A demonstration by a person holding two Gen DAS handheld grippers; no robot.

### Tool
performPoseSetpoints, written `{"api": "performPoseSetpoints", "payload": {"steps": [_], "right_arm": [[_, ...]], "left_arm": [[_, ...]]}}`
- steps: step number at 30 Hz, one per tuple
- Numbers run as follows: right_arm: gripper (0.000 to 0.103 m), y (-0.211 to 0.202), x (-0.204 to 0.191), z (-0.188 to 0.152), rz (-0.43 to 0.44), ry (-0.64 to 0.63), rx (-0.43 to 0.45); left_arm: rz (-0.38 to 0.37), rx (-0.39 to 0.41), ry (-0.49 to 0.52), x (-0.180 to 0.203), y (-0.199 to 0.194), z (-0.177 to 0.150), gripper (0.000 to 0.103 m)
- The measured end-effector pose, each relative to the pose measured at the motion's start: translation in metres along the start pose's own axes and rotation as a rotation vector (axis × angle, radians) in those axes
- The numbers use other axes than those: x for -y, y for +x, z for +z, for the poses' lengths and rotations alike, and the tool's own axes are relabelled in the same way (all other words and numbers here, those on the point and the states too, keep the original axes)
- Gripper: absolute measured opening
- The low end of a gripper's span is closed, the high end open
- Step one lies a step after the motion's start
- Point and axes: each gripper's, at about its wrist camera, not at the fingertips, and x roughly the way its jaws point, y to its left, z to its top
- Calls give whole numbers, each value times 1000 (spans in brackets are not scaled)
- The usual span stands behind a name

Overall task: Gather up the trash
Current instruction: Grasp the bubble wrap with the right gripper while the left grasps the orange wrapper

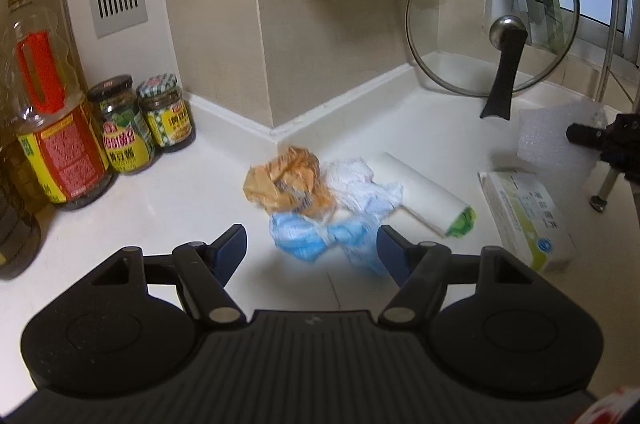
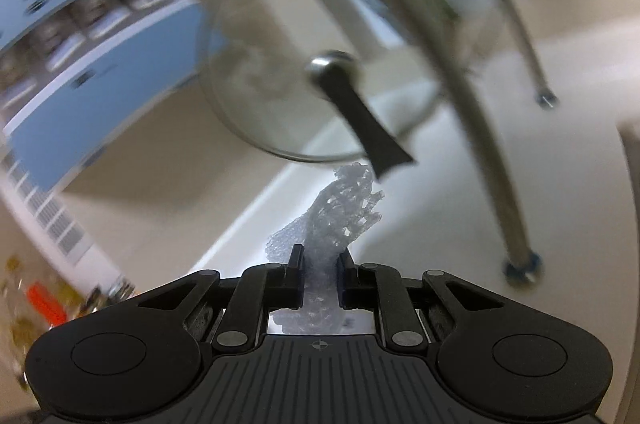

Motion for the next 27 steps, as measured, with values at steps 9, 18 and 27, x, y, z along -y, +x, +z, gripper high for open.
{"api": "performPoseSetpoints", "payload": {"steps": [9,18,27], "right_arm": [[16,31,-40,-7,24,-161,-84],[16,53,-55,-13,27,-216,-102],[16,51,-55,-18,9,-222,-122]], "left_arm": [[22,16,31,-14,40,17,70],[13,-14,-45,-26,76,19,76],[-12,-31,-42,-29,89,16,56]]}}
